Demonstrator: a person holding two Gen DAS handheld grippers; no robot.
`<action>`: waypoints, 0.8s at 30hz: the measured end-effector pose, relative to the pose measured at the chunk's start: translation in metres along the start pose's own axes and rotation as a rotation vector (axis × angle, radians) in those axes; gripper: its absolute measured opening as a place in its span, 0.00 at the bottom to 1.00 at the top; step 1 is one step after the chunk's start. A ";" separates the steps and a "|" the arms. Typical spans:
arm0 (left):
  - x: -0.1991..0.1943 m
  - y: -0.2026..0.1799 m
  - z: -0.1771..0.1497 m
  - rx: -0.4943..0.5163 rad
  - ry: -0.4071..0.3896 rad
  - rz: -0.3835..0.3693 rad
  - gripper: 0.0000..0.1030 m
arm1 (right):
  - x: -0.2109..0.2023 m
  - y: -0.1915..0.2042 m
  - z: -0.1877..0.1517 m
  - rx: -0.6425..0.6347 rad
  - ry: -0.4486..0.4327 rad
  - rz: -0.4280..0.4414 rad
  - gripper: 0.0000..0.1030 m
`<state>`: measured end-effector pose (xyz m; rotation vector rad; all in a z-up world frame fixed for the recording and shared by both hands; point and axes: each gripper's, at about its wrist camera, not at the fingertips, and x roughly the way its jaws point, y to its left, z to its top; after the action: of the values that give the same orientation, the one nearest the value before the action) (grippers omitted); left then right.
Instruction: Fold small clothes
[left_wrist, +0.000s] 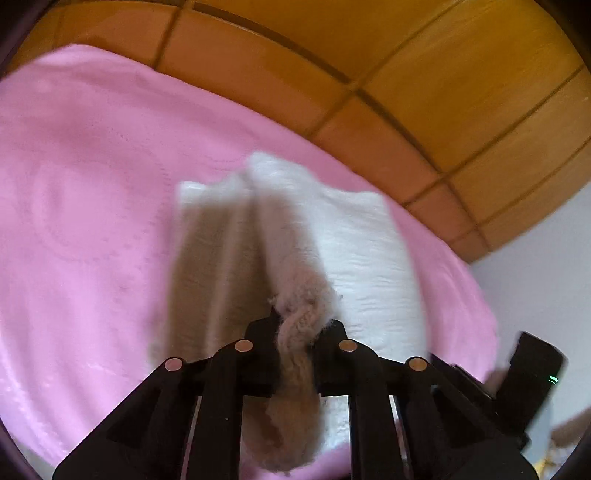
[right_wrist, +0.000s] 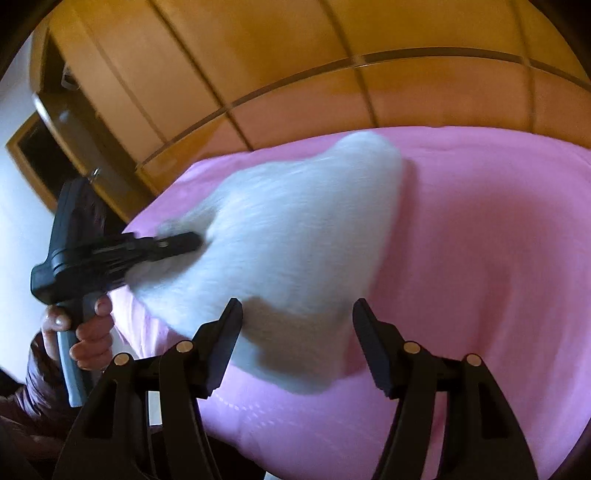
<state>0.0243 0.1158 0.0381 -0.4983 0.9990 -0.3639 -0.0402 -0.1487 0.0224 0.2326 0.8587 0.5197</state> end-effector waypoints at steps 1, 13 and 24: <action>-0.004 0.004 -0.003 0.002 -0.020 0.023 0.10 | 0.005 0.007 -0.003 -0.029 0.011 -0.006 0.62; -0.001 0.004 -0.035 0.165 -0.119 0.353 0.28 | 0.040 0.026 -0.006 -0.131 0.097 -0.038 0.68; -0.001 0.012 -0.038 0.168 -0.141 0.399 0.40 | 0.040 0.024 0.093 -0.101 -0.044 -0.147 0.68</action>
<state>-0.0083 0.1170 0.0151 -0.1625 0.8970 -0.0523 0.0450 -0.1062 0.0652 0.0871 0.7973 0.4177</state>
